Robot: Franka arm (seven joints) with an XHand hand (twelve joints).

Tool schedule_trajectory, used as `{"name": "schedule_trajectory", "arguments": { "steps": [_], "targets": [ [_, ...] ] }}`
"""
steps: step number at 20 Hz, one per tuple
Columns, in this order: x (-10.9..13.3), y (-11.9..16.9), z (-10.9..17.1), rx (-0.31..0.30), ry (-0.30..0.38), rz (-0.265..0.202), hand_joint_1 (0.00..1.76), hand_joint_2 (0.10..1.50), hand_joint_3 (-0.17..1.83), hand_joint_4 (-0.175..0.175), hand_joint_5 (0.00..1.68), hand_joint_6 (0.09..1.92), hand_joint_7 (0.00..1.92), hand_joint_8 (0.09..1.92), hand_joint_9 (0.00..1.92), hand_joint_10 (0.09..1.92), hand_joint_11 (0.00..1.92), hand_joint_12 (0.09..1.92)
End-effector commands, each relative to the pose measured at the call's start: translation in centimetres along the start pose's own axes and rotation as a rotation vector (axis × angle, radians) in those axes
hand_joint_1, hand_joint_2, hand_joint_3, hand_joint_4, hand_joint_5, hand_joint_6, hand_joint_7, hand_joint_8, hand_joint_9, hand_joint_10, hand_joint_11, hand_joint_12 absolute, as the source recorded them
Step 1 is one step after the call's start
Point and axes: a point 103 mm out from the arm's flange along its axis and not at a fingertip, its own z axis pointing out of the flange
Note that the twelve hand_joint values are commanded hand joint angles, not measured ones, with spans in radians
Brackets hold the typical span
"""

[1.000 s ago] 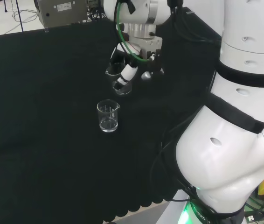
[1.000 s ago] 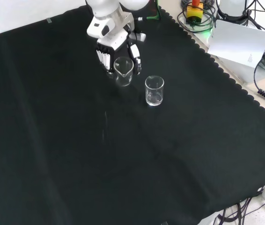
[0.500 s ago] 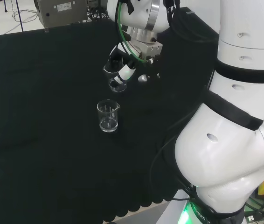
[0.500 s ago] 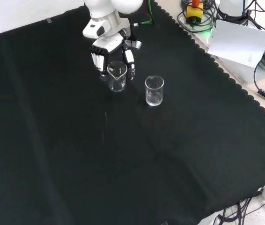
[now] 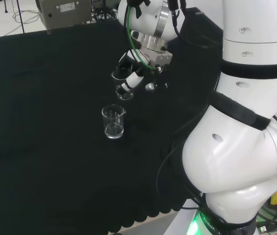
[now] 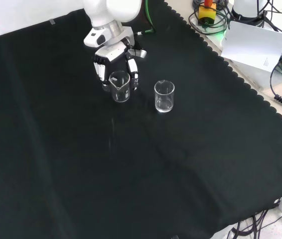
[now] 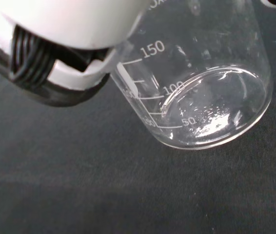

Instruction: Place the beaker back on the table.

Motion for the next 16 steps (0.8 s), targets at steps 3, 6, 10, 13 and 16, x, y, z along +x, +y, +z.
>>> {"name": "schedule_trajectory", "arguments": {
  "steps": [3, 6, 10, 13, 16],
  "targets": [
    [-1.2, 0.9, 1.2, -0.035, 0.026, 0.027, 1.31, 0.55, 0.90, -0.175, 1.20, 0.89, 1.26, 0.86, 1.59, 0.56, 1.34, 0.75],
    [-1.6, 1.1, 1.6, -0.032, 0.025, 0.038, 1.31, 0.55, 0.89, -0.175, 1.20, 0.89, 1.26, 0.86, 1.58, 0.55, 1.34, 0.75],
    [-2.1, 1.2, 2.1, -0.029, 0.018, 0.049, 1.31, 0.56, 0.88, -0.175, 1.20, 0.88, 1.26, 0.85, 1.58, 0.55, 1.34, 0.75],
    [-2.8, 1.3, 2.3, -0.028, 0.014, 0.055, 1.31, 0.57, 0.86, -0.175, 1.20, 0.87, 1.26, 0.84, 1.58, 0.54, 1.34, 0.74],
    [-3.2, 1.5, 2.7, -0.019, 0.014, 0.063, 1.31, 0.57, 0.86, -0.175, 1.20, 0.87, 1.26, 0.84, 1.58, 0.54, 1.34, 0.74]
  ]
}}
